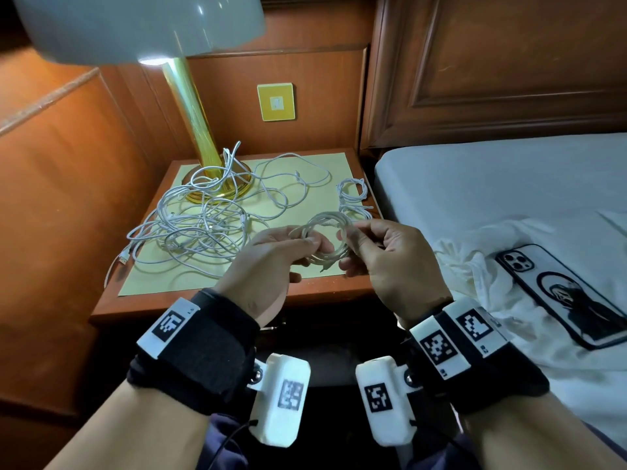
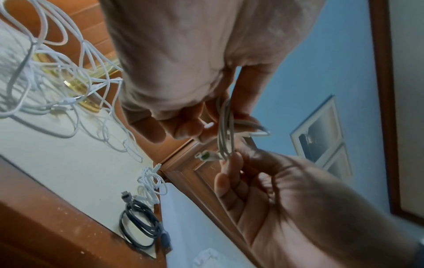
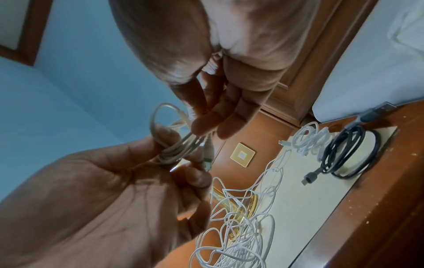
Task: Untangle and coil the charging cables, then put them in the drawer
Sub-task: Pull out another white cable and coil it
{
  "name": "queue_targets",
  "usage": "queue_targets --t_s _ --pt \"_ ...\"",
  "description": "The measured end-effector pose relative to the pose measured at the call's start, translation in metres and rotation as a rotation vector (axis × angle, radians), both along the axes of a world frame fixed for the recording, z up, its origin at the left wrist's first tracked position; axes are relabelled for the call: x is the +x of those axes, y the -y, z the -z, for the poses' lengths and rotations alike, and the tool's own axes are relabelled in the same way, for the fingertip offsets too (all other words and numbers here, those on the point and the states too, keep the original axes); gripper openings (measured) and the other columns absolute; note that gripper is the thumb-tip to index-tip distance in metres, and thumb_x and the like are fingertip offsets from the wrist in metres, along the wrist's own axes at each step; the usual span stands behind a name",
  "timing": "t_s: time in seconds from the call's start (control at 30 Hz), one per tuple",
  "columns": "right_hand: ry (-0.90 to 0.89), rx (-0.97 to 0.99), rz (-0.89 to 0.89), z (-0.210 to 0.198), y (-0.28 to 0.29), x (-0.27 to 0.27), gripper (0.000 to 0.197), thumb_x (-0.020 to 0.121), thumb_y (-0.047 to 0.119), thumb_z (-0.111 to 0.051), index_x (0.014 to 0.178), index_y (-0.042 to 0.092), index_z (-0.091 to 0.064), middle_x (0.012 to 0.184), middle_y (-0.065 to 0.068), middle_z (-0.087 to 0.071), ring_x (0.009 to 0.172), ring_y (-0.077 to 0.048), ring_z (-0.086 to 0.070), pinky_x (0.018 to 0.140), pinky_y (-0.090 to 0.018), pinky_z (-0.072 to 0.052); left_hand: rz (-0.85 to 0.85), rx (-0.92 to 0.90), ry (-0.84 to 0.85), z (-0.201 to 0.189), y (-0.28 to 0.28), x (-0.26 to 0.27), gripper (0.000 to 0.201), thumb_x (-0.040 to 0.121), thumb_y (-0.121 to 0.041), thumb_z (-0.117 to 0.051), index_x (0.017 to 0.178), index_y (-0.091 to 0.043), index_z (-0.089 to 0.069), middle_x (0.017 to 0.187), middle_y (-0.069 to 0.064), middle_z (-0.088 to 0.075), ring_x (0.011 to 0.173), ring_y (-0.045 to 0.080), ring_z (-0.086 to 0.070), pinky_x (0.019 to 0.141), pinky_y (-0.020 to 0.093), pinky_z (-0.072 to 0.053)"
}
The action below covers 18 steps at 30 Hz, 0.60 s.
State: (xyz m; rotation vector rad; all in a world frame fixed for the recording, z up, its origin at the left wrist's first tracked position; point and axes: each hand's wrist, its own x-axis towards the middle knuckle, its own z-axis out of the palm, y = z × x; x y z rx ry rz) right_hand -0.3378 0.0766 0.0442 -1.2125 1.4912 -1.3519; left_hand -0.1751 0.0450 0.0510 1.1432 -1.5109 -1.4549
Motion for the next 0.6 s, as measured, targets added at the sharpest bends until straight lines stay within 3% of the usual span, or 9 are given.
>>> queue_targets --t_s 0.07,0.13,0.23,0.3,0.37,0.43,0.53,0.6 --pt "0.085 0.039 -0.009 0.0016 0.0028 -0.0010 0.011 0.095 0.025 -0.066 0.094 0.017 -0.074 0.063 -0.002 -0.070 0.059 -0.011 -0.068 0.070 -0.033 -0.062 0.048 -0.026 0.041 -0.0016 -0.0030 -0.0020 0.025 0.081 -0.032 -0.058 0.060 -0.027 -0.070 0.076 -0.011 -0.065 0.082 0.009 -0.052 0.074 0.027 -0.037" --pt "0.097 0.048 -0.030 0.0031 0.0035 -0.0010 0.014 0.094 0.026 -0.066 0.096 0.015 -0.074 0.062 -0.001 -0.069 0.061 -0.012 -0.068 0.071 -0.033 -0.062 0.021 -0.075 0.069 -0.0018 -0.0034 -0.0029 0.034 0.091 -0.030 -0.062 0.058 -0.024 -0.065 0.068 -0.010 -0.062 0.070 0.003 -0.053 0.067 0.019 -0.038" --pt "0.068 0.015 -0.058 0.0044 0.0029 0.0001 0.017 0.095 0.026 -0.065 0.097 0.011 -0.072 0.061 0.001 -0.068 0.059 -0.009 -0.067 0.066 -0.027 -0.059 0.016 -0.142 0.098 -0.0005 -0.0028 -0.0015 0.038 0.073 -0.050 -0.072 0.062 -0.016 -0.061 0.069 0.004 -0.054 0.067 0.016 -0.046 0.066 0.029 -0.035" --pt "0.031 -0.005 -0.076 0.0044 0.0028 0.0002 0.017 0.096 0.025 -0.065 0.096 0.009 -0.071 0.060 0.002 -0.067 0.055 -0.007 -0.064 0.061 -0.023 -0.056 0.035 -0.163 0.117 0.0005 -0.0035 -0.0005 0.046 0.065 -0.052 -0.074 0.068 -0.008 -0.057 0.069 0.008 -0.050 0.067 0.021 -0.042 0.067 0.038 -0.034" --pt "0.002 -0.013 -0.090 0.0042 0.0031 -0.0006 0.016 0.097 0.024 -0.064 0.093 0.010 -0.070 0.058 0.002 -0.066 0.053 -0.004 -0.061 0.057 -0.022 -0.051 0.032 -0.166 0.128 -0.0001 -0.0036 0.0006 0.036 0.063 -0.045 -0.075 0.067 -0.015 -0.056 0.069 0.007 -0.050 0.069 0.024 -0.045 0.068 0.048 -0.040" --pt "-0.023 -0.017 -0.087 0.0045 0.0035 -0.0016 0.013 0.097 0.023 -0.064 0.090 0.014 -0.070 0.058 0.002 -0.065 0.052 -0.005 -0.059 0.057 -0.026 -0.050 0.021 -0.186 0.132 0.0023 -0.0017 0.0038 0.028 0.063 -0.038 -0.076 0.071 -0.019 -0.057 0.072 0.005 -0.054 0.072 0.027 -0.052 0.081 0.061 -0.049" --pt "-0.050 -0.020 -0.075 0.0064 0.0044 -0.0027 0.015 0.097 0.027 -0.064 0.086 0.020 -0.070 0.058 0.002 -0.066 0.056 -0.013 -0.059 0.062 -0.039 -0.051 -0.006 -0.228 0.169 0.0055 -0.0009 0.0062 0.026 0.066 -0.030 -0.078 0.087 -0.026 -0.063 0.079 -0.001 -0.061 0.074 0.033 -0.061 0.084 0.062 -0.052" --pt "-0.047 -0.016 -0.065 0.0069 0.0053 -0.0043 0.016 0.097 0.029 -0.063 0.086 0.020 -0.070 0.059 0.002 -0.066 0.057 -0.015 -0.059 0.064 -0.040 -0.051 -0.045 -0.247 0.198 0.0071 0.0004 0.0060 0.033 0.072 -0.017 -0.083 0.094 -0.035 -0.065 0.082 -0.002 -0.064 0.076 0.035 -0.064 0.083 0.060 -0.054"
